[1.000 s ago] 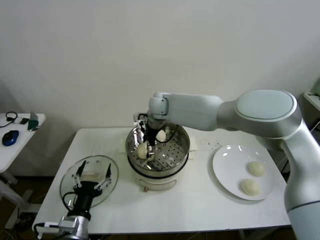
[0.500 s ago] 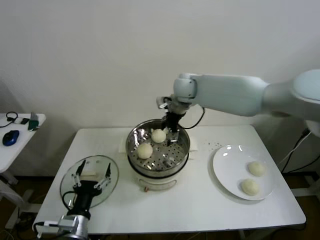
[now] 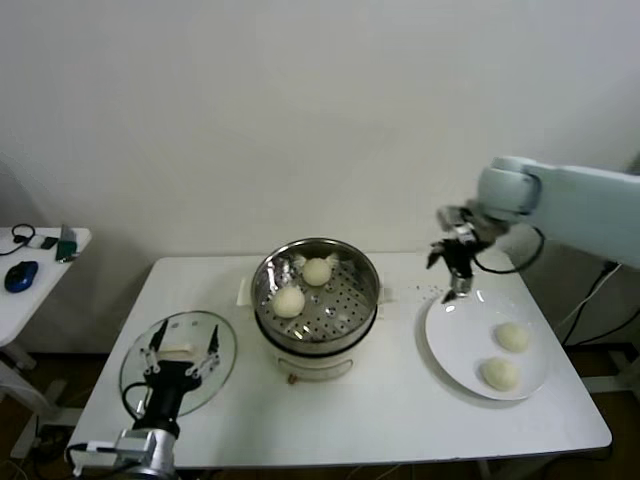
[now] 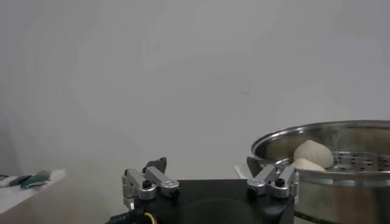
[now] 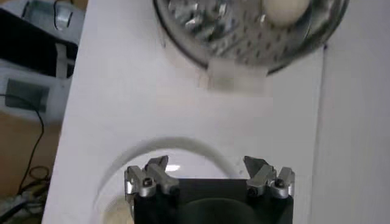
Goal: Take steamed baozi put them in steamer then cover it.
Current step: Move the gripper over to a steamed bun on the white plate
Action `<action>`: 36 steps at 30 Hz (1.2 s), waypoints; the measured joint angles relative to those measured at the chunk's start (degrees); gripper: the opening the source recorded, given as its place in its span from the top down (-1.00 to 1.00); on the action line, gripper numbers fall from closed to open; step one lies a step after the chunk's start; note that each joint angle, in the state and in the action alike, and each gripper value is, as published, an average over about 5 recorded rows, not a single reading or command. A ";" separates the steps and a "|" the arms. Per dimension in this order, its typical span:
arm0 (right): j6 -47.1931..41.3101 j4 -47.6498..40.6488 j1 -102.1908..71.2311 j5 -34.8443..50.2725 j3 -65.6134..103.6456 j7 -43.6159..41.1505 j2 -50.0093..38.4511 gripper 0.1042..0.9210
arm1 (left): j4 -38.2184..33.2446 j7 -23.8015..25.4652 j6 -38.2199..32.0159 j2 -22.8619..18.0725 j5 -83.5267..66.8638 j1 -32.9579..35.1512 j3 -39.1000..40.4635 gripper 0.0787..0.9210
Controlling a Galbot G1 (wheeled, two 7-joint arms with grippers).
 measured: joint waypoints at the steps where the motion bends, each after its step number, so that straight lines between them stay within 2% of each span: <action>1: 0.18 0.23 -1.34 -1.37 0.84 -0.17 -1.47 -0.76 | -0.05 -0.02 0.03 -0.12 0.11 0.06 -0.02 -0.77; 7: 1.27 0.44 -10.21 -8.67 6.42 -1.16 -7.54 -0.76 | -0.01 -0.12 0.07 -0.79 0.61 0.37 -0.06 -0.77; 16: 2.59 -2.24 -21.72 -16.11 13.91 -1.82 -10.83 -0.76 | 0.67 -0.25 0.19 -1.35 1.12 0.50 -0.16 -0.77; 36: 3.09 -7.86 -31.96 -20.65 20.05 -1.71 -8.60 -0.76 | 2.19 -0.34 0.22 -1.75 1.62 0.25 -0.08 -0.77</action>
